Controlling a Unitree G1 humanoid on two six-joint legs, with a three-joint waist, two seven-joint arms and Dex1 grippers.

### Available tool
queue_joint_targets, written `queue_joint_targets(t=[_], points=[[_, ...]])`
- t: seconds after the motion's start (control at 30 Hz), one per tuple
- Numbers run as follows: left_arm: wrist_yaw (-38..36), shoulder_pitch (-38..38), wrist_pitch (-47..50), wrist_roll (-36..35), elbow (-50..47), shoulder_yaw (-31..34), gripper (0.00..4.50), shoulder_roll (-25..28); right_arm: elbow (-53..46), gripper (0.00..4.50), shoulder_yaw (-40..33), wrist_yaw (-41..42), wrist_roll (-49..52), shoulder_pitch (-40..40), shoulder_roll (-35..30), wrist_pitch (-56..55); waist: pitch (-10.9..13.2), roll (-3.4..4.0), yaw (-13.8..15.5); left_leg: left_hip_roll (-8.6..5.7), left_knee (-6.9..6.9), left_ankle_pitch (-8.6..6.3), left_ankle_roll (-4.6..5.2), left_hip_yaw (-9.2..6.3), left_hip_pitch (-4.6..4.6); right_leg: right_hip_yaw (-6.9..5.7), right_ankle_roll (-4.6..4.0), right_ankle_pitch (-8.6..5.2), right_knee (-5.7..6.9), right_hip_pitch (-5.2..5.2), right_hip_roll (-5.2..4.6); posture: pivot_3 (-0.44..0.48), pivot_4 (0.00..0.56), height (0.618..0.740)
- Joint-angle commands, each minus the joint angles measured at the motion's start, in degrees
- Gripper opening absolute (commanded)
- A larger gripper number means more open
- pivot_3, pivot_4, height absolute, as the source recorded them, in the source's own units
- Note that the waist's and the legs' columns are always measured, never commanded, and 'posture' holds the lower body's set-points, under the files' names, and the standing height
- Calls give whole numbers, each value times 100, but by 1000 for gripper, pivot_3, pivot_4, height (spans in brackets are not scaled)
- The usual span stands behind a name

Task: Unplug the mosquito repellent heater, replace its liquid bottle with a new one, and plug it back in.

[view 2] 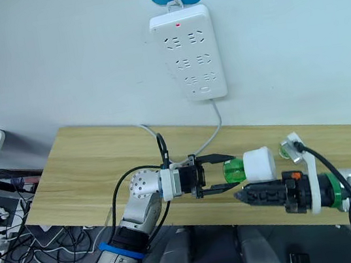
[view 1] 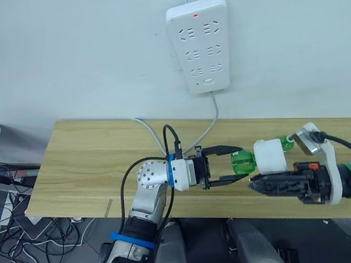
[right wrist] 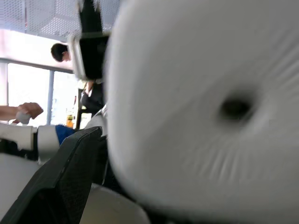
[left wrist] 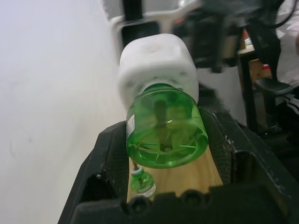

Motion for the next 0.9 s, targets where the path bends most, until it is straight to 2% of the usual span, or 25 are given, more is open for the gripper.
queue_joint_targets(t=[0.03, 0.13, 0.27, 0.33, 0.37, 0.43, 0.47, 0.67, 0.8, 0.9], points=[[56, 90, -6, -64, -307, -30, 2240, -17, -585, 4471, -16, 68, 145, 329, -32, -446, -1, 0, -1, -1, 1, 0, 0, 0, 0, 1, 0, 0, 1, 0, 0, 111, 338, 740], [56, 116, 17, -68, -337, -26, 2240, 1, -924, 4471, -191, 335, 145, 728, -316, -703, -2, 1, 0, 0, 3, 0, -1, 0, 0, 0, 1, 0, 2, 0, 0, 111, 338, 740], [42, 56, -5, -72, -258, 27, 2240, 25, -897, 4471, -1382, 975, 145, 1653, -1104, -287, -10, -1, 6, -2, 4, 1, -1, 2, 0, 1, 2, 1, 2, 2, -3, 112, 342, 740], [14, 58, 13, -105, -293, 42, 2240, 51, -616, 4471, -1978, 961, 145, 2005, -1224, 40, -13, -5, 11, 1, 5, 1, -1, 0, 1, 0, 5, 3, -2, 6, -3, 112, 342, 740], [-7, 61, 29, -129, -318, 51, 2240, 67, -447, 4315, -2224, 927, 145, 2128, -1260, 196, -13, -7, 11, -1, 5, 1, -1, 0, 1, 1, 5, 3, -2, 6, -3, 114, 343, 740], [-66, 70, 63, -187, -373, 59, 2240, 103, -79, 3880, -2479, 876, 145, 2174, -1261, 354, -13, -7, 11, -1, 5, 1, 0, 1, 1, 2, 6, 3, -5, 8, -3, 111, 345, 740], [-133, 85, 61, -228, -414, 48, 2240, 138, 161, 3537, -2376, 710, 64, 2023, -1264, 295, -13, -7, 9, -1, 5, 1, 0, 2, 2, 3, 6, 3, -5, 8, -3, 111, 345, 740], [-388, 97, 185, -400, -541, 58, 2240, 300, 1485, 1450, -1055, 164, -781, 241, -714, 76, -13, -9, -11, 1, 2, 2, 3, 10, 10, 13, 9, 5, -6, 8, 1, 118, 351, 740], [-442, 58, 232, -440, -537, 71, 2240, 346, 1693, 18, -455, 56, -1190, -634, -123, 280, -13, -6, -2, -1, -2, 2, 2, 9, 7, 13, 7, 6, -6, 4, 2, 123, 356, 740], [-414, 58, 262, -410, -538, 82, 2240, 355, 1458, 18, -314, -59, -1007, -778, 169, 424, -13, -5, 1, 0, -1, 2, 3, 8, 6, 11, 7, 6, -5, 4, 1, 123, 356, 740]])
